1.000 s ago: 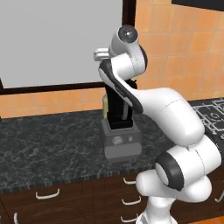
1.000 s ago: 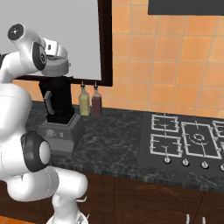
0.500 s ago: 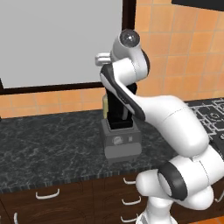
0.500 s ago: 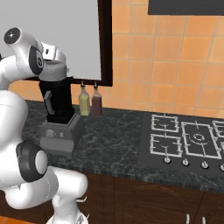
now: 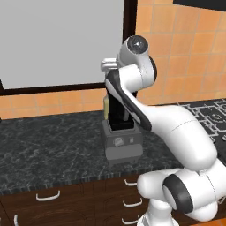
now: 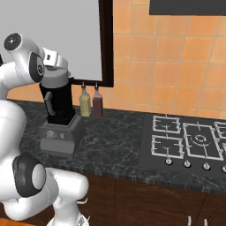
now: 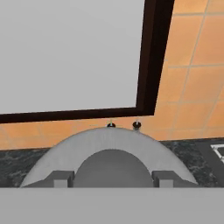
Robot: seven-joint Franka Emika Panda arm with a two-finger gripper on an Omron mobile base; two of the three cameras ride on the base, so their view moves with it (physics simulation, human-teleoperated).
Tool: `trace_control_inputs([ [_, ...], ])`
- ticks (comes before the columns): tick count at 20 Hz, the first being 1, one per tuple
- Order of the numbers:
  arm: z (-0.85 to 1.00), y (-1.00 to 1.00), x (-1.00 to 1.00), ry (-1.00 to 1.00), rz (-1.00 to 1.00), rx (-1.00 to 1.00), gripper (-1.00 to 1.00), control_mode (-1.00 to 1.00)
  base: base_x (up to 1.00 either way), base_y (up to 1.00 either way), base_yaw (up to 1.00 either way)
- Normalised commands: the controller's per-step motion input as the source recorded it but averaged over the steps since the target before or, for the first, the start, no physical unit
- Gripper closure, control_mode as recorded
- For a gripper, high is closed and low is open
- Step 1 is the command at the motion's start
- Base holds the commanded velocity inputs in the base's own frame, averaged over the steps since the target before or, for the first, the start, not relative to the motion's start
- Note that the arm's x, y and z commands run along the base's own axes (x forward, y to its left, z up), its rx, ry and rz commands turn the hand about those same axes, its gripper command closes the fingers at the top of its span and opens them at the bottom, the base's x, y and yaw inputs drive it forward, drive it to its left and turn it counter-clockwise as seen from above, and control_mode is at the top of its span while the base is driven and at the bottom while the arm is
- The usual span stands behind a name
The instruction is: Close the lid blender by securely placing the lid on top.
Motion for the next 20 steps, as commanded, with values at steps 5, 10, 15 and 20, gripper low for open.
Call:
trace_control_inputs([
  [5, 0.22, -0.19, -0.25, 0.00, 0.00, 0.00, 1.00, -1.00, 0.00, 0.00, 0.00],
  [10, 0.21, -0.22, -0.33, 0.00, 0.00, 0.00, 1.00, -1.00, 0.00, 0.00, 0.00],
  [15, 0.01, -0.02, -0.05, 0.07, 0.00, 0.00, 1.00, -1.00, 0.00, 0.00, 0.00],
  [20, 0.00, 0.00, 0.00, 0.03, 0.00, 0.00, 1.00, -1.00, 0.00, 0.00, 0.00],
])
